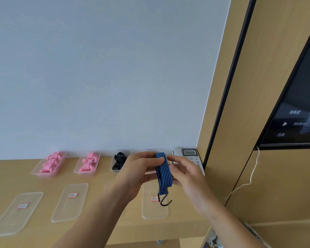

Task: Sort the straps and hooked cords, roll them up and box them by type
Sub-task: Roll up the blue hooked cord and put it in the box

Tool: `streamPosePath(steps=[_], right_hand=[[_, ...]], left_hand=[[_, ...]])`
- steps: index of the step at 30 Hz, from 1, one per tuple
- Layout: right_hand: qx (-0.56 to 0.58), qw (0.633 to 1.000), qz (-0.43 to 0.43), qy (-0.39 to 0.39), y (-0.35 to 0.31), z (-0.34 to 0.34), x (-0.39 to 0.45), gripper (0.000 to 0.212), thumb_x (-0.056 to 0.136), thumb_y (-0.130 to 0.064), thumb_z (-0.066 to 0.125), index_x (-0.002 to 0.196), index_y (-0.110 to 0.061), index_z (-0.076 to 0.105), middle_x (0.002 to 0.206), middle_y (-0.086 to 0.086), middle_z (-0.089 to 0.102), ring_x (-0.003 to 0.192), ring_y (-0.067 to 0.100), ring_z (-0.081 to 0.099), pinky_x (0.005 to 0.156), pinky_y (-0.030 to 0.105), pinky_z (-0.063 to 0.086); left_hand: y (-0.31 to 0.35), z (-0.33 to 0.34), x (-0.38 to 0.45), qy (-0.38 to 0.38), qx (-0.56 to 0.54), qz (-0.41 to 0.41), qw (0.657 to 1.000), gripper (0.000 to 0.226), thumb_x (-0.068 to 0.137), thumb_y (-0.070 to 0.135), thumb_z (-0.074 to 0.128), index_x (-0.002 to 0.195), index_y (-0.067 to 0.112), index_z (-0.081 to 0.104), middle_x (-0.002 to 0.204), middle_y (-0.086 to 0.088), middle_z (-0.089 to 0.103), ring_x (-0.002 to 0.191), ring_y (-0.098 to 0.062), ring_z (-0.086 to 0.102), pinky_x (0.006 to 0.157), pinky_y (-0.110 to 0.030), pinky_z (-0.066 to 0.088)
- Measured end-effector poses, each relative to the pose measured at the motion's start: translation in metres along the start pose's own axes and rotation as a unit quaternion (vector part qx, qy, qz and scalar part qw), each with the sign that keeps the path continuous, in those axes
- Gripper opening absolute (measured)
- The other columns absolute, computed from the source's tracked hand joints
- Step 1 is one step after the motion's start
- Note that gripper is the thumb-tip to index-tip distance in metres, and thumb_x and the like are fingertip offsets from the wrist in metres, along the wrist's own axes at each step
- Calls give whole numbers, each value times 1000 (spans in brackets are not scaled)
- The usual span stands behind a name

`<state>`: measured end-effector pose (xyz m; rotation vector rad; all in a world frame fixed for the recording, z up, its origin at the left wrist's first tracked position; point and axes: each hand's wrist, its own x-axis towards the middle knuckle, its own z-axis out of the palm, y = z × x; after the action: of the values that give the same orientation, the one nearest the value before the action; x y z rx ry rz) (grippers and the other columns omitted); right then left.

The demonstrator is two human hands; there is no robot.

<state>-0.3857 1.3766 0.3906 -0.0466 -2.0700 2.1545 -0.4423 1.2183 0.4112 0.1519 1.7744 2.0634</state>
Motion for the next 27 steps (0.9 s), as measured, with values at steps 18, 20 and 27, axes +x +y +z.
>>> streamPosePath(steps=[18, 20, 27], right_hand=[[63, 997, 27, -19, -7, -7, 19, 29, 84, 3, 72, 109, -11, 75, 107, 11, 75, 100, 30, 71, 91, 46, 57], [18, 1000, 0, 13, -8, -7, 19, 36, 80, 2, 77, 110, -17, 72, 103, 2, 76, 99, 24, 72, 89, 41, 57], [-95, 987, -126, 41, 8, 4, 17, 59, 71, 0, 84, 111, -39, 65, 103, -13, 71, 103, 13, 69, 84, 26, 56]], left_hand=[[-23, 3, -5, -27, 36, -100, 994, 62, 91, 63, 60, 114, 8, 74, 103, -17, 77, 88, -34, 74, 94, -58, 57], [-24, 3, -6, -30, 23, -114, 993, 65, 93, 62, 58, 116, 3, 71, 103, -20, 76, 85, -34, 73, 91, -55, 59], [-17, -1, -7, -44, -83, -130, 987, 70, 96, 56, 59, 126, -6, 64, 102, -24, 70, 92, -39, 70, 87, -48, 61]])
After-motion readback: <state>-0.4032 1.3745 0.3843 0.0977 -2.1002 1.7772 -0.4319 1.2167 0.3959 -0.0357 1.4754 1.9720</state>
